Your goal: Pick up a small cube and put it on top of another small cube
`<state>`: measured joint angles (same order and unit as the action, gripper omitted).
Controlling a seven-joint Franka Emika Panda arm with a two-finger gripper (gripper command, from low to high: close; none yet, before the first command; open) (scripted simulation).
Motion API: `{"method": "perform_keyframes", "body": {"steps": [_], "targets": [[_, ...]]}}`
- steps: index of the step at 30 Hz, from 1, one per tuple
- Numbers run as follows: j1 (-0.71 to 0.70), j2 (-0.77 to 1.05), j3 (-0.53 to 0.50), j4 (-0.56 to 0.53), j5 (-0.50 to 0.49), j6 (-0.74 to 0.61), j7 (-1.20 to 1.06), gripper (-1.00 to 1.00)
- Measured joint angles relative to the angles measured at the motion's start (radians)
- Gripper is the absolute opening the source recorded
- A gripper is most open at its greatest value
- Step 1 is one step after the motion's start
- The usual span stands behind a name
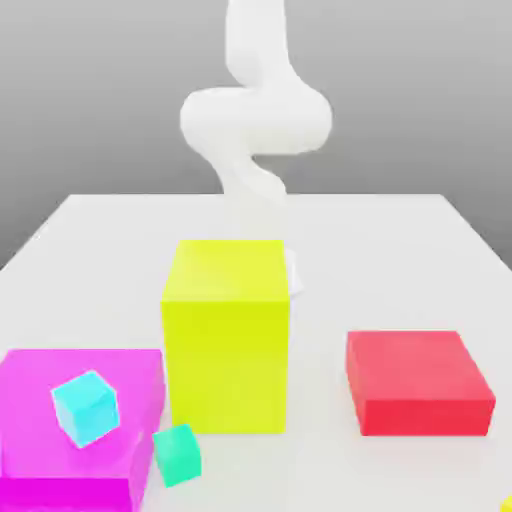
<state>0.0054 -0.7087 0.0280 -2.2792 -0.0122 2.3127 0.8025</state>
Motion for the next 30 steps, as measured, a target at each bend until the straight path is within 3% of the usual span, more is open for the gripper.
{"method": "perform_keyframes", "body": {"steps": [16, 30], "targets": [[0.052, 0.585, 0.177, 0.132, -0.121, 0.085, 0.047, 0.00], [0.189, 1.091, 0.238, 0.247, -0.218, 0.160, 0.081, 0.00]]}}
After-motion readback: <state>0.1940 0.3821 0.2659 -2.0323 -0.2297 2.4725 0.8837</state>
